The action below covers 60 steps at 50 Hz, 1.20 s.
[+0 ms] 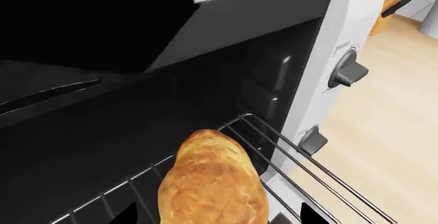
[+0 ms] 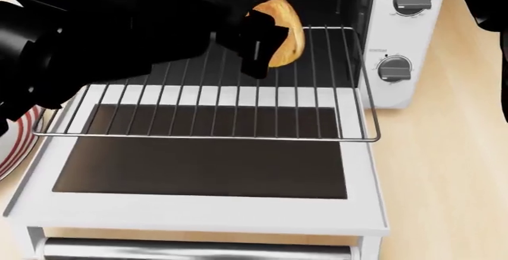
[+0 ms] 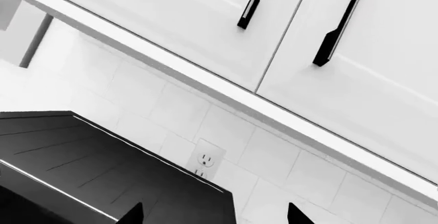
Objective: Pick the bread from the rack and place it on the plate on the counter.
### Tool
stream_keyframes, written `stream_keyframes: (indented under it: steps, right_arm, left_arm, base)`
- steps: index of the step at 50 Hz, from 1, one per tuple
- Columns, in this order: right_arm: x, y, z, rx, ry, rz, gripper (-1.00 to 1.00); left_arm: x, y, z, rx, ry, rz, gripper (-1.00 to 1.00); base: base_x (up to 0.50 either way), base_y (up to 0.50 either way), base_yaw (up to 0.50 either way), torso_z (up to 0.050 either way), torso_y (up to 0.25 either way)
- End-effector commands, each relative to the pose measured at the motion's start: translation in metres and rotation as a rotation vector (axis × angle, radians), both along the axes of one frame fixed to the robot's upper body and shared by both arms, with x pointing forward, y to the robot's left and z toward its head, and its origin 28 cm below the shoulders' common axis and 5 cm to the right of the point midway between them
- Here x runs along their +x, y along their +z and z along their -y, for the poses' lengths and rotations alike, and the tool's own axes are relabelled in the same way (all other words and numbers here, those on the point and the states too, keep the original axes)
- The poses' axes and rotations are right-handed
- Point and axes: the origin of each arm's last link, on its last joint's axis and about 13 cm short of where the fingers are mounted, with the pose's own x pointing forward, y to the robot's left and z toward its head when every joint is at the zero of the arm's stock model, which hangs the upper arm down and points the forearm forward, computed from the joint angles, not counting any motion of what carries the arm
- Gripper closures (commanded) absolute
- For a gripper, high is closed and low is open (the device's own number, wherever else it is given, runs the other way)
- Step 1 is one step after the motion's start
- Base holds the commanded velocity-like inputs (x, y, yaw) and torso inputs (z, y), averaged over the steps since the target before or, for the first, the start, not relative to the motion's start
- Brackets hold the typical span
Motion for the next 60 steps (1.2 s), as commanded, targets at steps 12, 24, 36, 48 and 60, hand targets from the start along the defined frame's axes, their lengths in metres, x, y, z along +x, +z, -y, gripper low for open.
stream_keyframes:
  steps: [12, 24, 36, 48, 60]
  right_arm:
    - [-0.006, 0.006, -0.002, -0.003, 0.007, 0.011, -1.00]
    - [-0.008, 0.006, -0.002, 0.003, 0.012, 0.019, -1.00]
    - [-0.008, 0.007, -0.003, 0.002, 0.012, 0.019, -1.00]
    - [-0.008, 0.009, -0.007, -0.004, 0.012, 0.023, -1.00]
    - [-0.010, 0.010, -0.007, -0.004, 0.018, 0.025, -1.00]
  left_arm:
    - [-0.002, 0.027, 0.006, 0.028, -0.035, 0.147, -1.00]
    - [-0.005, 0.031, 0.011, 0.063, -0.058, 0.163, 1.00]
    - [-0.025, 0.046, -0.002, 0.044, -0.035, 0.241, 1.00]
    - [-0.062, 0.047, -0.016, 0.029, -0.022, 0.293, 1.00]
    - [-0.102, 0.063, -0.039, 0.006, 0.013, 0.370, 1.00]
  base:
    - [0.00, 0.00, 0.00, 0.021, -0.142]
    - [0.00, 0.00, 0.00, 0.000, 0.000]
    - [0.00, 0.00, 0.00, 0.000, 0.000]
    - [0.00, 0.00, 0.00, 0.000, 0.000]
    - [0.00, 0.00, 0.00, 0.000, 0.000]
